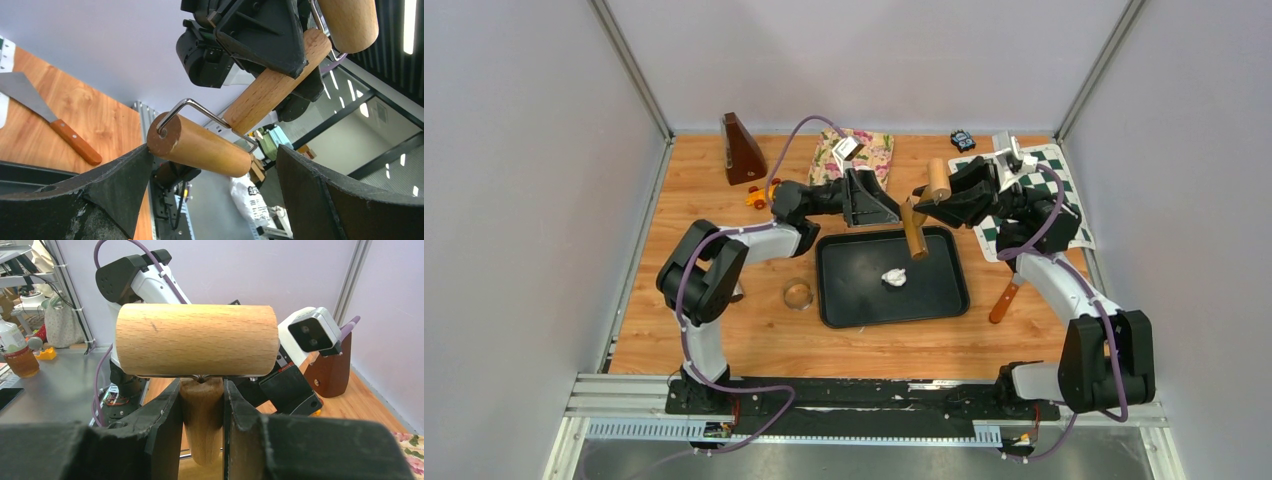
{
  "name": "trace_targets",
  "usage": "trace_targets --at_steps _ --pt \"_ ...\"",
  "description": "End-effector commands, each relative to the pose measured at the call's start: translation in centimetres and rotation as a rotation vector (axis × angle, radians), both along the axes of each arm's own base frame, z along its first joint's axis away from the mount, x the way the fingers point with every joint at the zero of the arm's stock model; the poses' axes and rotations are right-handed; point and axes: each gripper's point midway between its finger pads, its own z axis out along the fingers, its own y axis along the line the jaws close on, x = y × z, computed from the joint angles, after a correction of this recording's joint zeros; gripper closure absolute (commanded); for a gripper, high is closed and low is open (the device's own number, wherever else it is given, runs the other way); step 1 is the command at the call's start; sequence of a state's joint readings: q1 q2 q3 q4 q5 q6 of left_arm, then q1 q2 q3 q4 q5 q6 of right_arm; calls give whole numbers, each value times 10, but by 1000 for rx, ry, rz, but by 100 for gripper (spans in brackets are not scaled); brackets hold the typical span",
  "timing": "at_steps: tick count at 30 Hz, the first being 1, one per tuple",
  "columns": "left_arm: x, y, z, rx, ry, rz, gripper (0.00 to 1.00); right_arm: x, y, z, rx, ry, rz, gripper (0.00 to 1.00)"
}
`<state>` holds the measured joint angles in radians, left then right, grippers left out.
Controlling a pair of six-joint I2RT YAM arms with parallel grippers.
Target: Roll out the dumpling wrappers from the dough
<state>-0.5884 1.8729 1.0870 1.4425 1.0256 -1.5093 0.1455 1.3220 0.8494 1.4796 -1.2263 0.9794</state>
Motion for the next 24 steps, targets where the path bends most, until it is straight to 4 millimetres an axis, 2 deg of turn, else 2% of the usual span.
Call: trace_targets --at_steps 1,4,8,10,15,21,24 --pt "-10 -8 17 -60 -39 -33 0 -6 -2 23 82 -100 -18 100" --pt "-12 -12 14 -54 -23 -50 0 -4 -2 26 90 -94 -17 100" --pt "-15 -14 20 -61 -19 -64 2 0 -1 18 82 -90 -22 100" --pt "-18 -13 23 -64 -18 -71 7 2 -1 13 78 -85 -29 100" --pt "-27 -7 36 -77 -40 -78 29 10 -6 3 63 -77 -54 100" --pt "-38 3 55 -101 -80 -79 35 12 -11 -9 30 -93 -73 97" --pt "-35 11 63 -111 -91 -62 39 10 -11 -18 8 -98 -69 93"
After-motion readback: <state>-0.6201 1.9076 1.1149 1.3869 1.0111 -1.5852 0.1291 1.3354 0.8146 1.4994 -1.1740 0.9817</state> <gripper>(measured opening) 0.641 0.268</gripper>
